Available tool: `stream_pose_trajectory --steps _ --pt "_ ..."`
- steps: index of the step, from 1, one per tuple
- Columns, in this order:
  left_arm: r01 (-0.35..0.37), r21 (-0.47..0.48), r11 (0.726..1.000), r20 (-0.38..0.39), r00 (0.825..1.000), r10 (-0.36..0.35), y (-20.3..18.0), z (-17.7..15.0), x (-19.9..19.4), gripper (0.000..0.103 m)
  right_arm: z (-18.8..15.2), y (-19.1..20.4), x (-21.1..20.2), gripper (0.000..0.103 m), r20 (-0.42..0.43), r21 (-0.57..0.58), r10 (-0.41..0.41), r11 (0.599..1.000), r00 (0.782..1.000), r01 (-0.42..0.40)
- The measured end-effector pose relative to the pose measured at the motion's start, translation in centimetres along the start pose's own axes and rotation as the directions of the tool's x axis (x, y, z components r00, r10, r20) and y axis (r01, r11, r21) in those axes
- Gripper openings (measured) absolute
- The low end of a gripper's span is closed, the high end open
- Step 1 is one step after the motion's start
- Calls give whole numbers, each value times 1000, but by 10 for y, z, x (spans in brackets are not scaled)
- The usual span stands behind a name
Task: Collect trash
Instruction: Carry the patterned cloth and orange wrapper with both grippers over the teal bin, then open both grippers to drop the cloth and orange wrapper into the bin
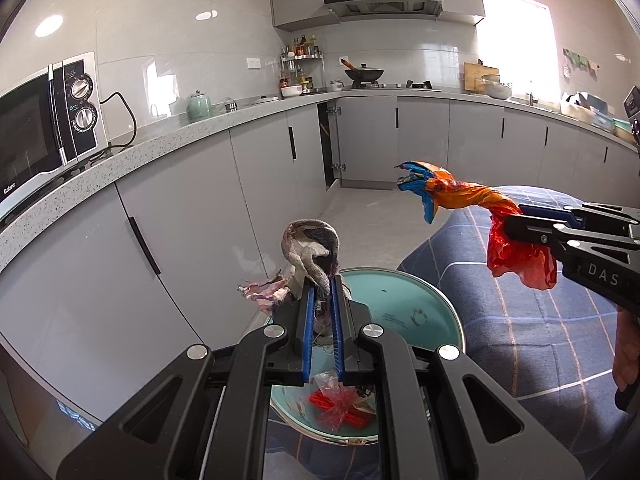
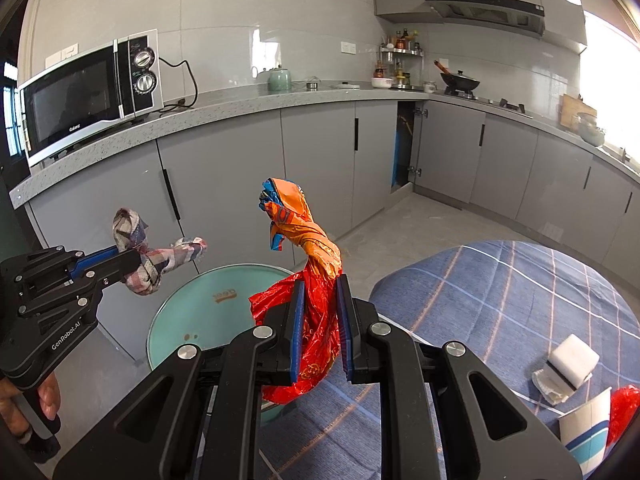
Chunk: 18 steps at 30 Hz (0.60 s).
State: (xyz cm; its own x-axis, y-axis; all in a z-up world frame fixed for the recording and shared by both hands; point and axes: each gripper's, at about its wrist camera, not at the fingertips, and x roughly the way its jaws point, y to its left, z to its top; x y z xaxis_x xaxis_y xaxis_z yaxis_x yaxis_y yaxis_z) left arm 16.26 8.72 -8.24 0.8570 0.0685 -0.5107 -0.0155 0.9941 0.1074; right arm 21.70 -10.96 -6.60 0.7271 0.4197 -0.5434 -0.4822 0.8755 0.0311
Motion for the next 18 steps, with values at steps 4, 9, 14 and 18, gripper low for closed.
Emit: stream_pose_trajectory --steps 4,9,14,18 --pt "-4 -6 1000 -6 1000 4 3 -1 2 9 0 4 4 16 -3 -10 12 1000 1000 -12" --pt "1 -11 1000 -7 1000 -1 3 -1 2 9 -1 7 7 16 -9 -19 25 1000 1000 -25" --pt "9 -11 1000 -15 1000 -9 3 -3 7 13 -5 12 15 18 -26 -29 44 999 999 -45" --pt "2 -12 1000 -18 1000 -2 4 -4 9 14 -9 11 21 28 -31 -26 48 998 998 -49"
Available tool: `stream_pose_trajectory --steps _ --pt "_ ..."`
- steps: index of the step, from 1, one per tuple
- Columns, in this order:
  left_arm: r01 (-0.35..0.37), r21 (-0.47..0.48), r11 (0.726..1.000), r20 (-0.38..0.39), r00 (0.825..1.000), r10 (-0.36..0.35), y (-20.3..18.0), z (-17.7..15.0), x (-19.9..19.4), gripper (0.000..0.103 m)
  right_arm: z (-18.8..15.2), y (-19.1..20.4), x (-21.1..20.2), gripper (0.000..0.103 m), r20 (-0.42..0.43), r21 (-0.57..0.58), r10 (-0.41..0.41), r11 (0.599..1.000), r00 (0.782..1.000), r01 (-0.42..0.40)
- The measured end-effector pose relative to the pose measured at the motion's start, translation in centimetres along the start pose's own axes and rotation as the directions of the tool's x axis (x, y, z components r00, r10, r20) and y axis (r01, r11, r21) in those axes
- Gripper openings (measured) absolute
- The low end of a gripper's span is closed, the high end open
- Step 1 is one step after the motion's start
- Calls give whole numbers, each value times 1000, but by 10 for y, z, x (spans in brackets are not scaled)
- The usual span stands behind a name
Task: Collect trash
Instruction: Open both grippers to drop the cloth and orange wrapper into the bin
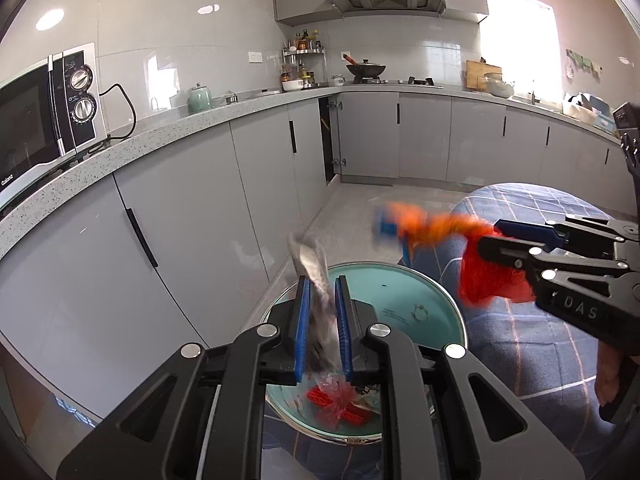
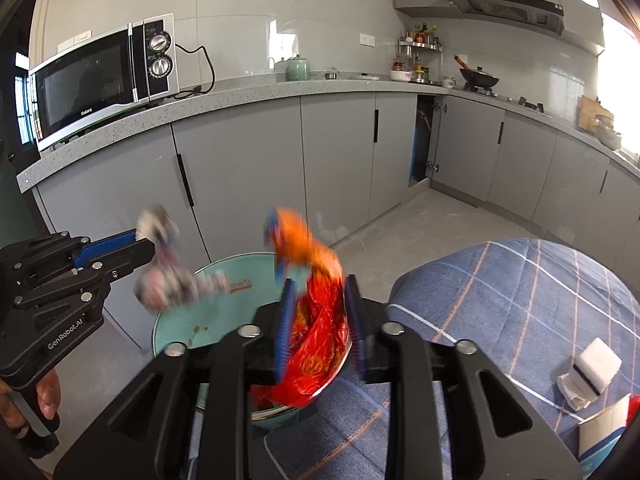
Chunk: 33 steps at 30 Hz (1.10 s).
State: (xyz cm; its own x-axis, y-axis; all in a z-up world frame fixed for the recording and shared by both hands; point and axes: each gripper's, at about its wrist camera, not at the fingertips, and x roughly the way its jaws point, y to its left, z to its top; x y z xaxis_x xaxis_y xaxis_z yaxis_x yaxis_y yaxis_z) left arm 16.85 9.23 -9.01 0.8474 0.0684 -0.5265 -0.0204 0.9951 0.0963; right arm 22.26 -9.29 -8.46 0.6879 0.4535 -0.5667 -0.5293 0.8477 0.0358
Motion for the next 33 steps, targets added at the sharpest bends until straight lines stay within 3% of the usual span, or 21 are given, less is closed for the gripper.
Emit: stream_pose_trajectory --steps 1,3,5,19,22,33 --pt "-1 0 1000 -2 1000 1 0 0 0 16 -1 0 1 28 -3 4 -1 1000 1000 1" --pt "-13 -9 1000 0 1000 13 3 0 1 38 -3 -3 2 31 -3 16 -2 1000 1000 2" --pt "-26 -14 1000 7 1000 26 4 -1 0 47 -5 -6 3 35 -4 25 -7 1000 1000 7" --pt "-40 -16 999 10 999 40 5 -2 0 58 -14 -10 -6 36 -2 46 -18 999 1000 18" --pt "-44 -13 999 15 999 45 3 -2 -1 62 -14 -12 -12 46 9 49 -25 998 1000 24" --pt "-41 24 999 24 999 40 -21 0 -8 76 -25 -27 -39 51 32 67 -54 996 998 52"
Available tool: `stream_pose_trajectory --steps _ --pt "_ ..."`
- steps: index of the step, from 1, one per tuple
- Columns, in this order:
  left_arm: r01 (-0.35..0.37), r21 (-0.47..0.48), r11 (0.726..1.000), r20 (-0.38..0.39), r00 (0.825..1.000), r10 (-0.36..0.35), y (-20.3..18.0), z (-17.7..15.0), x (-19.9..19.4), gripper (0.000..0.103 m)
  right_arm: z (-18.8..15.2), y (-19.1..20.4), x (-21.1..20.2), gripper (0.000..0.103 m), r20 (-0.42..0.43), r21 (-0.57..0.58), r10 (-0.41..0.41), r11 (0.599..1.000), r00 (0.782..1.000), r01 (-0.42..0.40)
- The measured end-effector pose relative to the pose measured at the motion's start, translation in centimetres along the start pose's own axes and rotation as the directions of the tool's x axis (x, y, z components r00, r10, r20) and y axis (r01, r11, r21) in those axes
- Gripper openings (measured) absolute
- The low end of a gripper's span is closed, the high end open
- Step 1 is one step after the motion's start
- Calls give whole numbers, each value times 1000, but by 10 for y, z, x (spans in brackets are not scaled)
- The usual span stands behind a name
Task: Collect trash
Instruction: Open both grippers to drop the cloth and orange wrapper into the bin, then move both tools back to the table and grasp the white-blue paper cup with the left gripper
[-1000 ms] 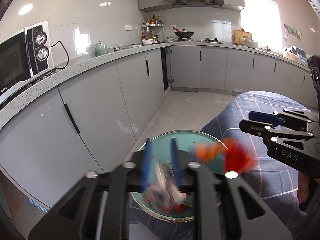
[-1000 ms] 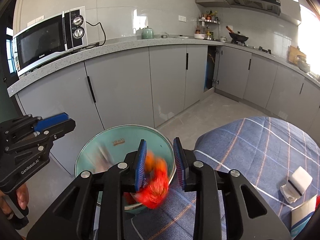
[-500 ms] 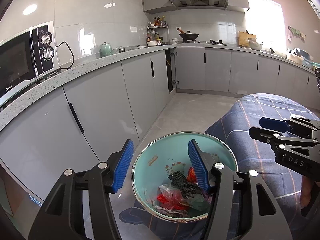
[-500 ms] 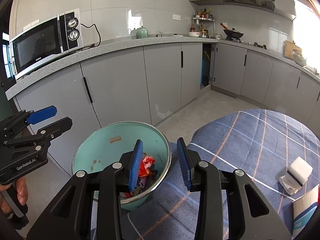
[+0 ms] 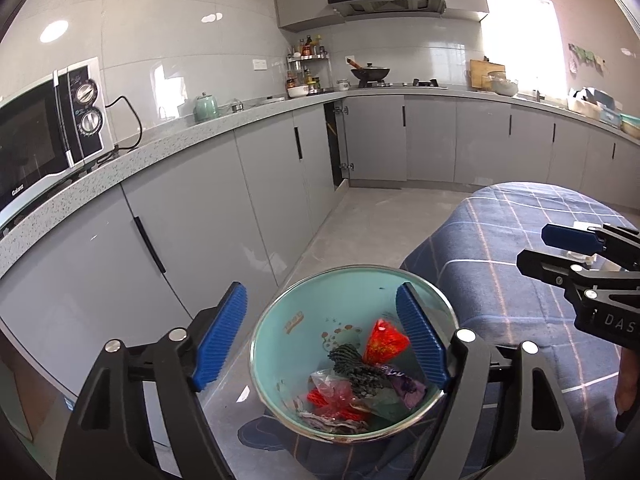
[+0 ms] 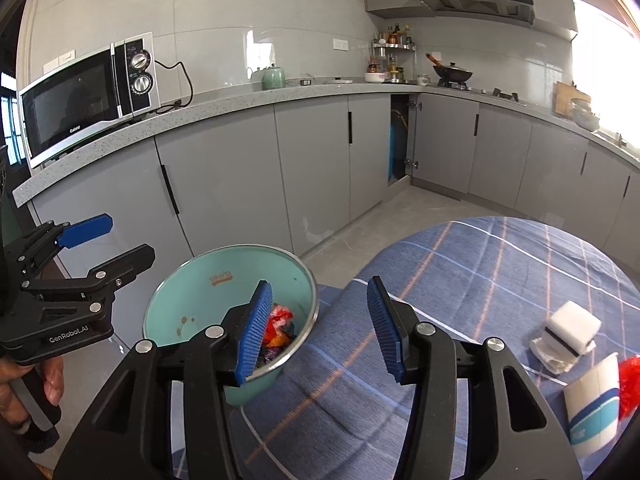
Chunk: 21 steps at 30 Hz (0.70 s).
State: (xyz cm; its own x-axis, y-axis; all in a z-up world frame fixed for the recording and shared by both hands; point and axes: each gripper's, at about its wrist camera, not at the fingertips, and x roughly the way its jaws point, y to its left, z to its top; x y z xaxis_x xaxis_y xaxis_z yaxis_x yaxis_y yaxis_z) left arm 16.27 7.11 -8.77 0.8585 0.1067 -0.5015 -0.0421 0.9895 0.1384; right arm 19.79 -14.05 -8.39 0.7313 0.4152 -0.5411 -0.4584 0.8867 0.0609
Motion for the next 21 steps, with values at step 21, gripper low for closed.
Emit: stream_pose_trajectory --steps 21 --pt "197 132 971 7 980 -200 -133 16 -12 84 -63 -116 -112 62 4 116 -256 960 967 254"
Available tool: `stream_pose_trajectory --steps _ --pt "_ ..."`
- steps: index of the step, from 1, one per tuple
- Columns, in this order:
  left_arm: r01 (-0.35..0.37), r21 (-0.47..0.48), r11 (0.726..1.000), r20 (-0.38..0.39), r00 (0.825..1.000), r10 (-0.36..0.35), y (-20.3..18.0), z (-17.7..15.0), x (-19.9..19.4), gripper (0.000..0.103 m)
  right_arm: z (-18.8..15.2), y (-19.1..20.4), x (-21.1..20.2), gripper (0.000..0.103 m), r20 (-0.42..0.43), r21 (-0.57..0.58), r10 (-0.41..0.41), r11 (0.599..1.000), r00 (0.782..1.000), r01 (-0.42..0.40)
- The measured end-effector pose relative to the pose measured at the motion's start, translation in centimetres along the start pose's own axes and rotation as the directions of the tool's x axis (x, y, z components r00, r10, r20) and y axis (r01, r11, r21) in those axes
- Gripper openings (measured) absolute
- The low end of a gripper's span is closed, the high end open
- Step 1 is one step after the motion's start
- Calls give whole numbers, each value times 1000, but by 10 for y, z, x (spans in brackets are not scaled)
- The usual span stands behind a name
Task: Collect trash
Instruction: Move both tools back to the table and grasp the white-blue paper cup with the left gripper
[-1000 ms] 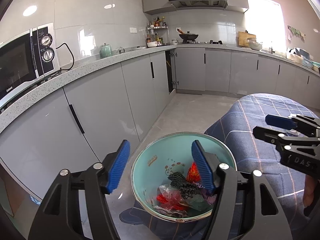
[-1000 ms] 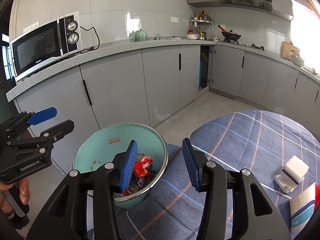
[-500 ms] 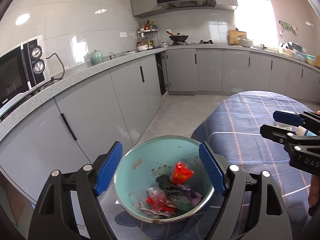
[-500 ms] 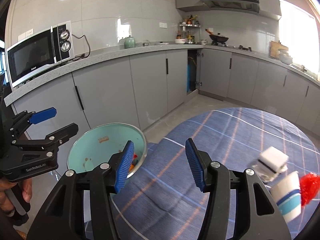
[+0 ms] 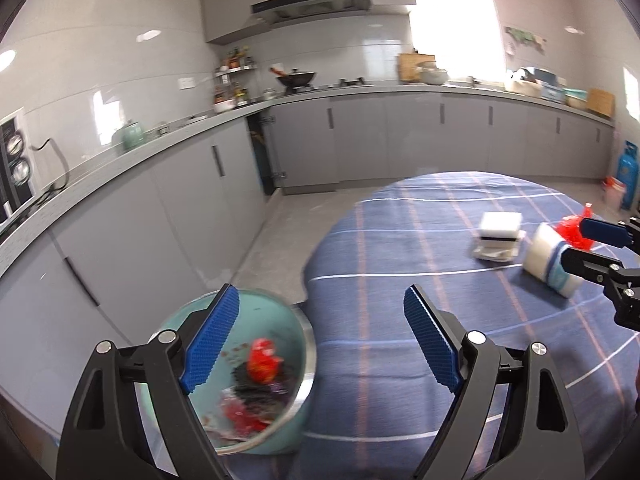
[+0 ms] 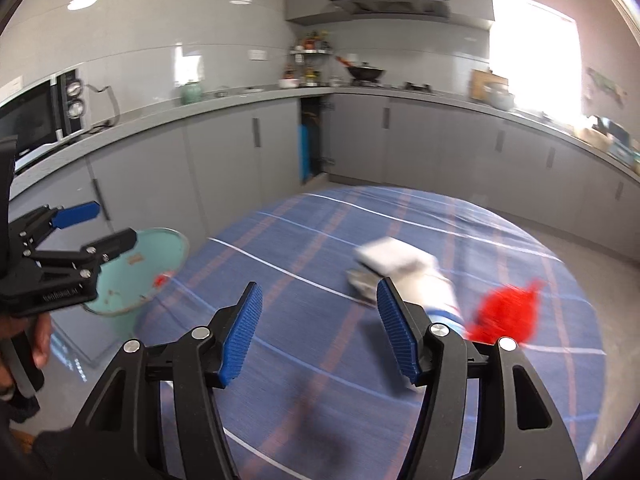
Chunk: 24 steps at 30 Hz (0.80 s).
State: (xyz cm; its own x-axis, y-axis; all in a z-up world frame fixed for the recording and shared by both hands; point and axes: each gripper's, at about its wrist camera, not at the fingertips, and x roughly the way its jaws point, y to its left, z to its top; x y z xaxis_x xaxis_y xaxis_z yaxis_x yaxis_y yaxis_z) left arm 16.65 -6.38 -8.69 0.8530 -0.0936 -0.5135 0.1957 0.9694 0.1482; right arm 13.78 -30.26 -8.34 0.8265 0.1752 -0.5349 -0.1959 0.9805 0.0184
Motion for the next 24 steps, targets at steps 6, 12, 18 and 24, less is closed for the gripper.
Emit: stream_pose_trajectory --steps 6,12,18,24 --pt "87 74 993 2 996 -87 -67 10 5 89 -31 -65 -27 69 -6 73 -160 984 987 160" --pt "166 130 977 -22 986 -164 -138 18 16 90 -57 -124 -41 69 -44 166 -280 945 959 283" --pt "208 159 965 -35 978 -205 -204 31 28 96 -69 -153 -52 73 -29 237 -329 915 944 326" --pt "177 210 962 -67 984 -166 -241 37 52 96 -77 -171 -57 77 -14 300 -334 898 942 323"
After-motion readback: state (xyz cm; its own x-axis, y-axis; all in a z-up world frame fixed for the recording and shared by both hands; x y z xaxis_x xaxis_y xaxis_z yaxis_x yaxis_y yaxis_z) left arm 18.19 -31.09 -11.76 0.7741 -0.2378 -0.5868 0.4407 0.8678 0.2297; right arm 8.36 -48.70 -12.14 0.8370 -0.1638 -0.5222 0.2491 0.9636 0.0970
